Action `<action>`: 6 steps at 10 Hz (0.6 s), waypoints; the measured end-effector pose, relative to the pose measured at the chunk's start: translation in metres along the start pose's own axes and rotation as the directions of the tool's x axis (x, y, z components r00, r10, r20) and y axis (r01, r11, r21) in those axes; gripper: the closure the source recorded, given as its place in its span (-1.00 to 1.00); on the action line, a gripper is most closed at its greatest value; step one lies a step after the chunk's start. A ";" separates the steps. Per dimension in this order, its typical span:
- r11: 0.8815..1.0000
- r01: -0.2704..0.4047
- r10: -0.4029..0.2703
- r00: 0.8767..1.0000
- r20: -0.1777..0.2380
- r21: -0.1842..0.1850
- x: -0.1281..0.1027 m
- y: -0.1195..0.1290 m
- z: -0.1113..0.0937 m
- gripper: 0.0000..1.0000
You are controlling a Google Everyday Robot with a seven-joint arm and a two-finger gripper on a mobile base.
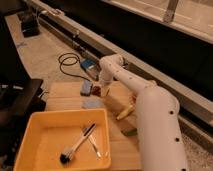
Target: Place grapes in table surface
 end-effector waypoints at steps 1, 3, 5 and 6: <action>1.000 -0.005 0.005 1.000 -0.003 -0.001 0.000 -0.001 0.002 -0.30; 1.000 -0.019 0.019 1.000 -0.009 -0.012 0.004 -0.002 0.011 -0.28; 0.999 -0.021 0.021 1.000 -0.012 -0.029 0.006 0.001 0.022 0.04; 0.999 -0.019 0.018 1.000 -0.013 -0.033 0.007 0.002 0.024 0.23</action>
